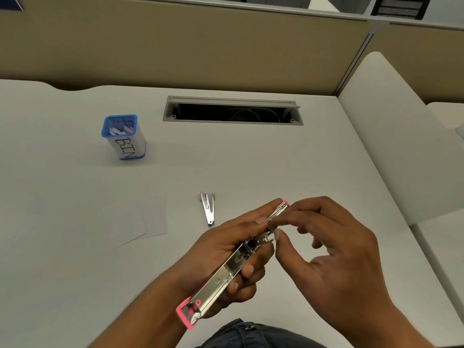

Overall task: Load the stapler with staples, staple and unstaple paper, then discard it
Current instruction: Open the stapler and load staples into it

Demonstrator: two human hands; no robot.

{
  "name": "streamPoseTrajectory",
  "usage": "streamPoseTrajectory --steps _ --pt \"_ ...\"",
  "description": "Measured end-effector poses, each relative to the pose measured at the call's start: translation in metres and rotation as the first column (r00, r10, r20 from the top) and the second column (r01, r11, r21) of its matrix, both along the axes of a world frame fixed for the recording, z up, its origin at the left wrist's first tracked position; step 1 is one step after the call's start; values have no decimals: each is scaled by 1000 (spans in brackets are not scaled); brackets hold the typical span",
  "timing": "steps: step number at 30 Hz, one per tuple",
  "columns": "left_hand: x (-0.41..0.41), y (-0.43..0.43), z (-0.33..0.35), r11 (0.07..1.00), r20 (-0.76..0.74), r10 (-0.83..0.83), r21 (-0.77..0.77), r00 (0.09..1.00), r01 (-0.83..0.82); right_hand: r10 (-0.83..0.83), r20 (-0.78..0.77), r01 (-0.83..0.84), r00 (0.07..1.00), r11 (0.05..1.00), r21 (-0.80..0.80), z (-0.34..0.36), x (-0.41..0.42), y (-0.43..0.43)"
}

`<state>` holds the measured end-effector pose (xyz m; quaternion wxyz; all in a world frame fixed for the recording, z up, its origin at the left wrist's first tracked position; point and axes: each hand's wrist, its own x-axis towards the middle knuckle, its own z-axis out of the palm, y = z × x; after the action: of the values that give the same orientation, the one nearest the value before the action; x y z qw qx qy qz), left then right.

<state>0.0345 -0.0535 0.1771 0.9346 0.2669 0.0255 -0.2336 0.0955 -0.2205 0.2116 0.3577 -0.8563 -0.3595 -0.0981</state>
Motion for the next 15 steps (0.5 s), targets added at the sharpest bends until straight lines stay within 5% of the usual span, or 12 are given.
streamPoseTrajectory --steps 7,15 --pt "-1 0 0 1000 7 -11 -12 1000 11 60 12 -60 998 998 -17 -1 1 1" --pt "-4 2 -3 998 13 -39 -56 999 40 -114 -78 114 990 993 -8 -2 24 -4"
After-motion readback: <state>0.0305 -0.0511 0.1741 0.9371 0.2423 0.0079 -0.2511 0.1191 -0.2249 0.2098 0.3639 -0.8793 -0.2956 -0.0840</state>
